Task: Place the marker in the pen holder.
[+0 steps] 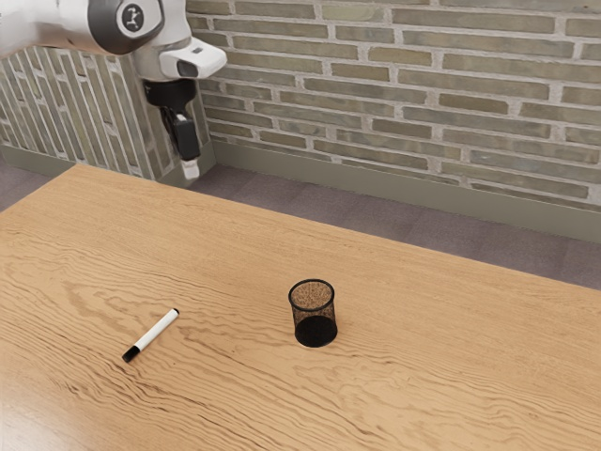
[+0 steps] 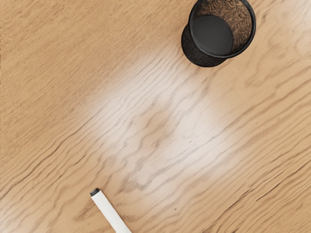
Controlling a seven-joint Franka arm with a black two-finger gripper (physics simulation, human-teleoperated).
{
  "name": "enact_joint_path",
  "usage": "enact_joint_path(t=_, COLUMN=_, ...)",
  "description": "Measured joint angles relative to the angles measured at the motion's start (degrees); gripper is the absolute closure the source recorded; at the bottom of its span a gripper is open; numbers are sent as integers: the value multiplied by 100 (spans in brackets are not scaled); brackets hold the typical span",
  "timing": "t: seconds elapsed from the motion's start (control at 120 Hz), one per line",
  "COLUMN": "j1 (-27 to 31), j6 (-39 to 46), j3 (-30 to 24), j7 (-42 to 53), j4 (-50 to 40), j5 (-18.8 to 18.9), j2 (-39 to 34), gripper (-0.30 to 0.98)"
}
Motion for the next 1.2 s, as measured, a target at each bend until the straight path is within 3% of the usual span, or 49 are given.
enact_joint_path(t=0.3, j1=116, j6=250, j3=-10, j7=657, j4=-158, j5=-26, j2=4, gripper=0)
enact_joint_path(t=0.375, j1=181, j6=650, j3=20, j7=744, j4=-1256, j5=-9, j2=-394, gripper=0)
enact_joint_path(t=0.542, j1=142, j6=2154, j3=642, j7=669, j4=-3513, j5=10, j2=-1038, gripper=0)
enact_joint_path(t=0.608, j1=290, j6=2824, j3=885, j7=555, j4=-3998, j5=18, j2=-1024, gripper=0)
enact_joint_path(t=0.717, j1=525, j6=3538, j3=972, j7=387, j4=-4129, j5=-11, j2=-699, gripper=0)
enact_joint_path(t=0.833, j1=753, j6=3993, j3=1004, j7=214, j4=-4027, j5=-331, j2=-193, gripper=1)
enact_joint_path(t=1.042, j1=635, j6=4398, j3=1009, j7=-17, j4=-3487, j5=-647, j2=687, gripper=33)
enact_joint_path(t=1.2, j1=680, j6=4525, j3=1009, j7=-149, j4=-3448, j5=-1118, j2=1043, gripper=44)
